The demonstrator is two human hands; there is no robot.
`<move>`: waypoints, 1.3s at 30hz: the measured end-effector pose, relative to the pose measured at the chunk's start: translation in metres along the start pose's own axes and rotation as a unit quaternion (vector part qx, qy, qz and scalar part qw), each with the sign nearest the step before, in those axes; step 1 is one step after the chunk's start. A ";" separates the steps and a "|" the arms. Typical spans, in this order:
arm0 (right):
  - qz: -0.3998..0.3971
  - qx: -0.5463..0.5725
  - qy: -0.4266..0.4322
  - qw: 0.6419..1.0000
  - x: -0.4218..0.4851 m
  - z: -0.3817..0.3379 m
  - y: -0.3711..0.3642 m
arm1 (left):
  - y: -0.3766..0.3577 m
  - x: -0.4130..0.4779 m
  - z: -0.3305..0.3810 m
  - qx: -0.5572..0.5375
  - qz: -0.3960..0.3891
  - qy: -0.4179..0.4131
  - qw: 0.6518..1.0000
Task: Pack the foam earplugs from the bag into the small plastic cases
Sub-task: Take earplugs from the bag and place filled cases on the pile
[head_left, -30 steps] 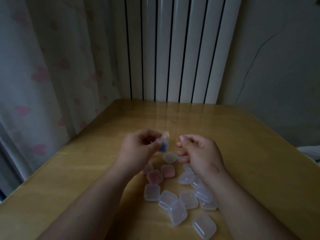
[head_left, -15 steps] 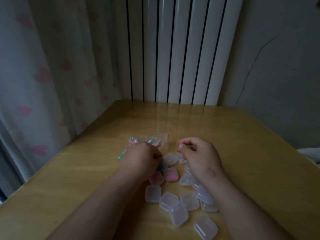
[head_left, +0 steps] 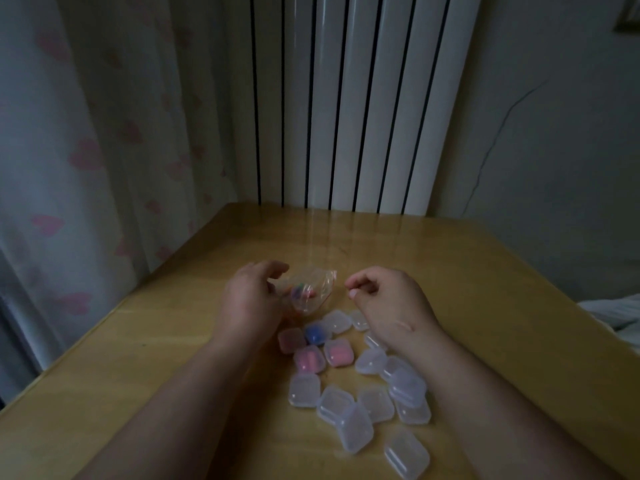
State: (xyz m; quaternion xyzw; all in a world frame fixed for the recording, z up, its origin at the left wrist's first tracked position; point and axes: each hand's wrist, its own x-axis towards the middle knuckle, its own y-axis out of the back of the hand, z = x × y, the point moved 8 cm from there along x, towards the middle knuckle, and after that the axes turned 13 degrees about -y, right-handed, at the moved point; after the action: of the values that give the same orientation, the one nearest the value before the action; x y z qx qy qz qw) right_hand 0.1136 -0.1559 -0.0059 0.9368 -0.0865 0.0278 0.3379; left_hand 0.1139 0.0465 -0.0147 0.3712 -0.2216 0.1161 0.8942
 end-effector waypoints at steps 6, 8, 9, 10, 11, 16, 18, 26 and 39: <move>-0.077 -0.113 -0.013 0.990 0.019 -0.013 -0.037 | 0.006 0.006 -0.013 0.150 0.004 -0.003 0.989; -0.087 -0.144 -0.025 0.985 0.025 -0.013 -0.048 | 0.000 0.006 -0.015 0.142 -0.008 -0.002 0.990; -0.090 -0.163 -0.027 0.982 0.028 -0.014 -0.052 | -0.003 0.007 -0.017 0.135 -0.013 0.000 0.991; -0.092 -0.182 -0.028 0.979 0.030 -0.016 -0.055 | -0.005 0.007 -0.019 0.122 -0.014 0.003 0.992; -0.092 -0.198 -0.026 0.975 0.032 -0.017 -0.057 | -0.005 0.008 -0.022 0.096 -0.005 0.011 0.995; -0.098 -0.233 0.003 0.968 0.038 -0.032 -0.066 | 0.008 0.007 -0.032 -0.012 0.062 0.078 0.995; -0.095 -0.239 0.016 0.966 0.039 -0.036 -0.071 | 0.010 0.005 -0.037 -0.018 0.072 0.098 0.992; -0.141 -0.165 0.026 0.976 0.041 -0.038 -0.092 | -0.001 0.005 -0.060 0.134 -0.018 0.157 0.978; -0.143 -0.171 -0.053 0.973 0.058 -0.025 -0.100 | -0.022 0.006 -0.066 0.027 -0.050 0.167 0.984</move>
State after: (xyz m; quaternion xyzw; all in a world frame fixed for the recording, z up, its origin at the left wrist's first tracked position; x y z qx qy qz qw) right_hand 0.1887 -0.0728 -0.0426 0.8678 0.0271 -0.0858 0.4887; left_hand 0.1476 0.0787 -0.0666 0.3816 -0.0468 0.1373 0.9129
